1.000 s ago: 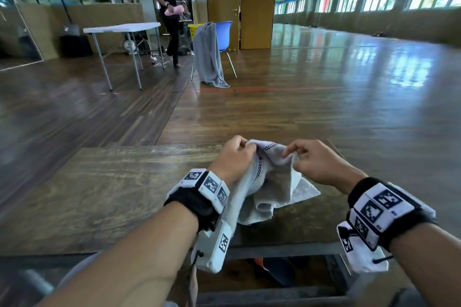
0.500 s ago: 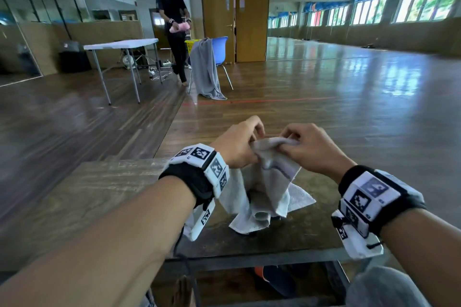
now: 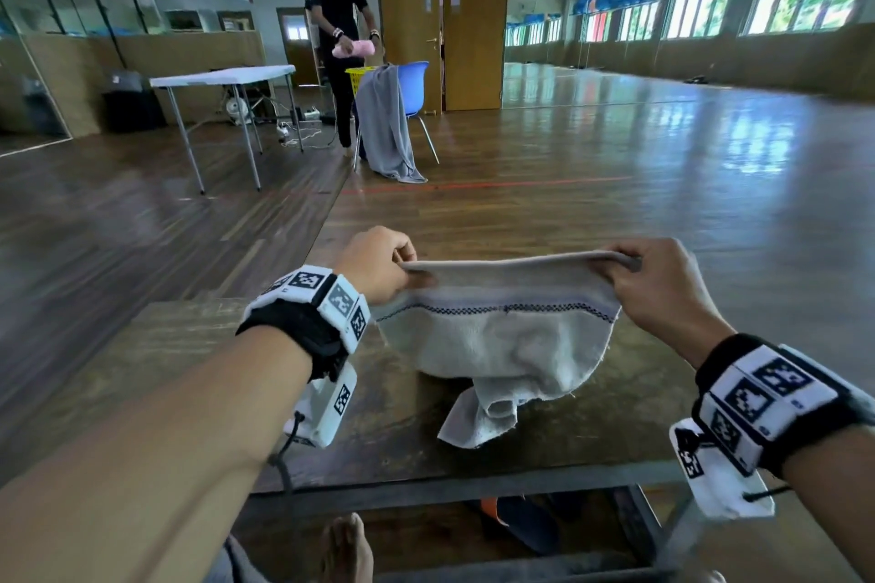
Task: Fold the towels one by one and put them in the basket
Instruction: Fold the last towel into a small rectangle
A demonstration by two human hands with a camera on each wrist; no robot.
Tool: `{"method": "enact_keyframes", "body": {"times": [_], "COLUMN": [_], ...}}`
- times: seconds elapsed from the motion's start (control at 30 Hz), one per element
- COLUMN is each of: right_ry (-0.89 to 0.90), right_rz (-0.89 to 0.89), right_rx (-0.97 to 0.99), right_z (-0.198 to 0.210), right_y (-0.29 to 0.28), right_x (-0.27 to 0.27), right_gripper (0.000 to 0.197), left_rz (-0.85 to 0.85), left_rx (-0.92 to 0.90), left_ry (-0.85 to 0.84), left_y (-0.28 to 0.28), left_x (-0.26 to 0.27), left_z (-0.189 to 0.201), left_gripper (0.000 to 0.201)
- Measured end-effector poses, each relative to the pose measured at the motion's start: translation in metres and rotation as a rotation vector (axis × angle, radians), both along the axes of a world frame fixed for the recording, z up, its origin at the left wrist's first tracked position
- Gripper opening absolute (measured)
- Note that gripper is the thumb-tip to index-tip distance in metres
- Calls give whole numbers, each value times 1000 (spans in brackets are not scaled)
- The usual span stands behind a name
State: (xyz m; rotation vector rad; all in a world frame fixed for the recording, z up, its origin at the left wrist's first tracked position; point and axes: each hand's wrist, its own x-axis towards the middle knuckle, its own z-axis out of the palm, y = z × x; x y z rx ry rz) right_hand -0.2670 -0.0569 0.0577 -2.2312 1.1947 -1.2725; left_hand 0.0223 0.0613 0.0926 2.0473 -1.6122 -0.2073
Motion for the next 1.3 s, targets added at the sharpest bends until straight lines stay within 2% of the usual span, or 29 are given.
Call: {"method": "enact_keyframes", "body": {"times": [0.1, 0.2, 0.27, 0.33, 0.4, 0.43, 0.5, 0.57, 0.67, 0.7, 0.77, 0.83, 0.9, 1.03, 1.1, 1.17, 1.23, 1.3], "right_ry": [254, 597, 701, 665, 585, 532, 466, 530, 683, 711, 738, 688, 549, 238, 131, 32, -30, -26], "right_rz": [69, 257, 267, 176, 119, 132, 232, 369, 478, 498, 507, 438, 325, 157, 38, -70, -94, -43], "right_rx": [208, 569, 632, 544, 493, 507, 576, 603, 504, 489, 486, 409, 256, 10, -12, 17, 100, 201], "right_z": [-30, -60, -79, -96, -108, -113, -123, -131, -137, -136, -127, -110, -87, -46, -34, -27, -24, -22], "right_y": [-12, -20, -26, -32, -37, -39, -42, -45, -57, -64, -82, -104, -129, -177, -195, -209, -218, -221], "right_x": [-11, -21, -24, -19, -7, 0, 17, 36, 64, 73, 90, 104, 116, 133, 133, 129, 126, 128], "right_gripper": [33, 39, 40, 43, 33, 24, 17, 20, 35, 35, 33, 33, 30, 18, 18, 18, 17, 11], "left_rz": [-14, -138, -164, -146, -118, -139, -230, -354, -410, -411, -415, -374, -245, -8, 67, 143, 216, 256], "left_rx": [134, 509, 636, 558, 422, 376, 378, 434, 439, 412, 401, 337, 154, -215, -284, -325, -362, -379], "left_ry": [41, 15, 54, 101, 127, 139, 181, 214, 144, 119, 90, 38, -9, -73, -48, 1, 68, 148], "left_y": [-3, -5, -9, -17, -28, -35, -50, -64, -85, -92, -109, -131, -154, -175, -175, -170, -165, -162], "left_x": [16, 25, 26, 25, 20, 17, 9, 2, -6, -5, 1, 16, 33, 63, 79, 96, 110, 116], "left_z": [-32, -64, -87, -109, -126, -133, -142, -152, -162, -163, -155, -139, -118, -80, -68, -60, -56, -53], "left_gripper": [24, 35, 34, 33, 33, 33, 20, 26, 32, 31, 17, 18, 36, 48, 41, 23, 14, 19]}}
